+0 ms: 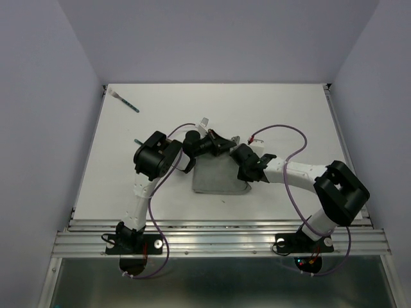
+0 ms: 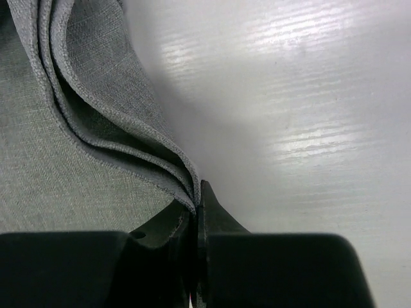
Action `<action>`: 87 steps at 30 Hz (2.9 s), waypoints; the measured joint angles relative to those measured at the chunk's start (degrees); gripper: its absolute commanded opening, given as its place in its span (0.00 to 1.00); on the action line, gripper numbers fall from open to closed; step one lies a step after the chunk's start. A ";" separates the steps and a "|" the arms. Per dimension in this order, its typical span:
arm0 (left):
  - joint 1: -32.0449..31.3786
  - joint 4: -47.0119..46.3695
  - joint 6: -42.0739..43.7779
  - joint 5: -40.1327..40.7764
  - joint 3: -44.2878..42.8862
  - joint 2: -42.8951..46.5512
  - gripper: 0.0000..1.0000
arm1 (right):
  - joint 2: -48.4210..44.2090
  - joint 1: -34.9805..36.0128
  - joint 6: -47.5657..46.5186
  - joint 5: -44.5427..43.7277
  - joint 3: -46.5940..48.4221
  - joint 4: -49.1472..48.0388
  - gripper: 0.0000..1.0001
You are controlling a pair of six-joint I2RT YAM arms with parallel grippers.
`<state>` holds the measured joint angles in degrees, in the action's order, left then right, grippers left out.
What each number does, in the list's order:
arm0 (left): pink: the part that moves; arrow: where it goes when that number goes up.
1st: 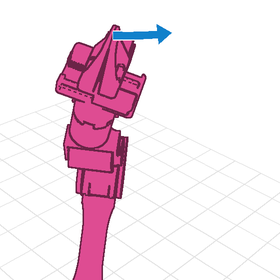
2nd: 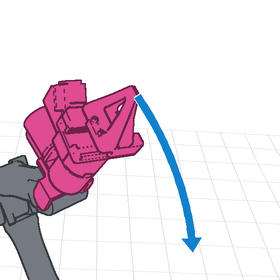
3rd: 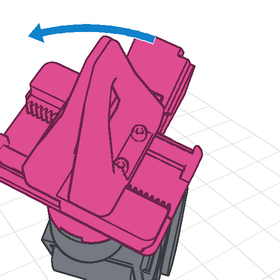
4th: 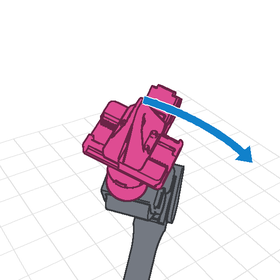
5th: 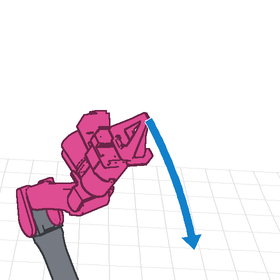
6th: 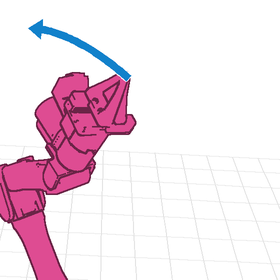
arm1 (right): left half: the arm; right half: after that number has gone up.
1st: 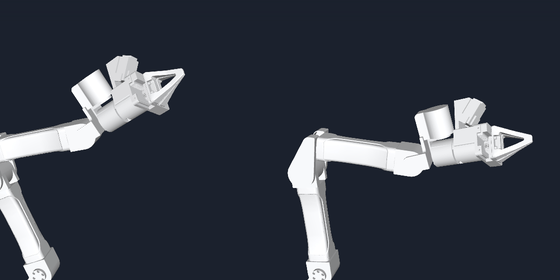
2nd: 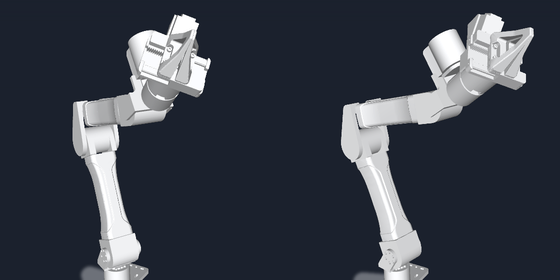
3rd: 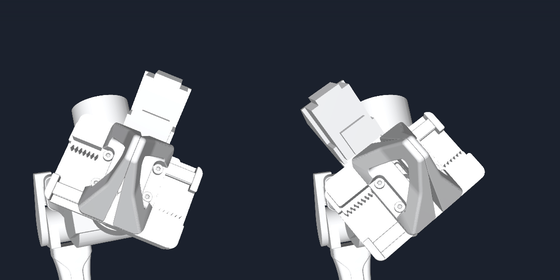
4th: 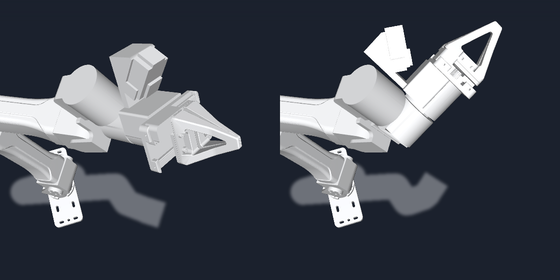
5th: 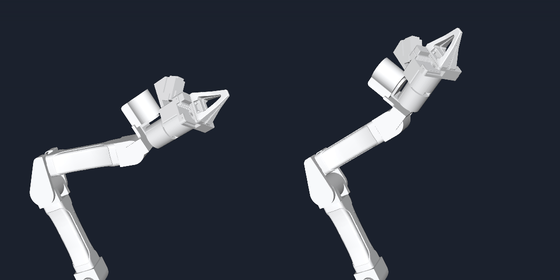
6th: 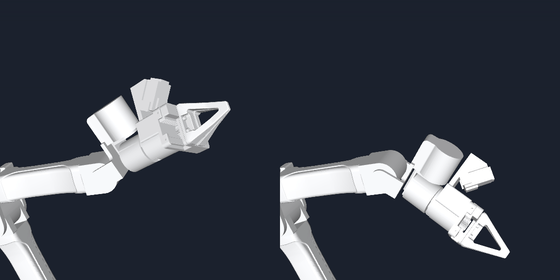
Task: Fold the napkin into a case and place the utensils inside
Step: Fold the lower triangle-folded napkin at the center of the board.
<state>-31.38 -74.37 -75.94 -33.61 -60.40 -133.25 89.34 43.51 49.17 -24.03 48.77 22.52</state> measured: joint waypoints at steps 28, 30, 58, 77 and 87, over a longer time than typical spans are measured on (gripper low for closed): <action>1.38 -0.79 -2.27 -0.57 1.95 -0.85 0.44 | 16.81 10.75 -3.45 -15.41 16.81 11.98 0.07; 1.46 -1.29 -2.32 -0.70 2.32 -0.70 0.45 | 16.81 10.88 -3.58 -15.41 16.72 11.78 0.07; 5.62 8.13 7.21 -2.75 6.64 12.66 0.39 | 16.37 11.06 -4.02 -14.91 14.88 8.17 0.07; 5.62 20.17 16.92 -1.84 6.67 16.20 0.39 | 15.63 11.06 -4.39 -14.43 13.92 7.04 0.13; 5.62 27.26 21.73 -0.42 5.84 16.92 0.39 | 9.27 10.19 -4.50 -8.13 8.24 3.61 0.56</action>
<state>-25.76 -47.11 -54.22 -34.02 -54.57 -116.33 98.61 53.69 44.66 -32.16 57.01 26.13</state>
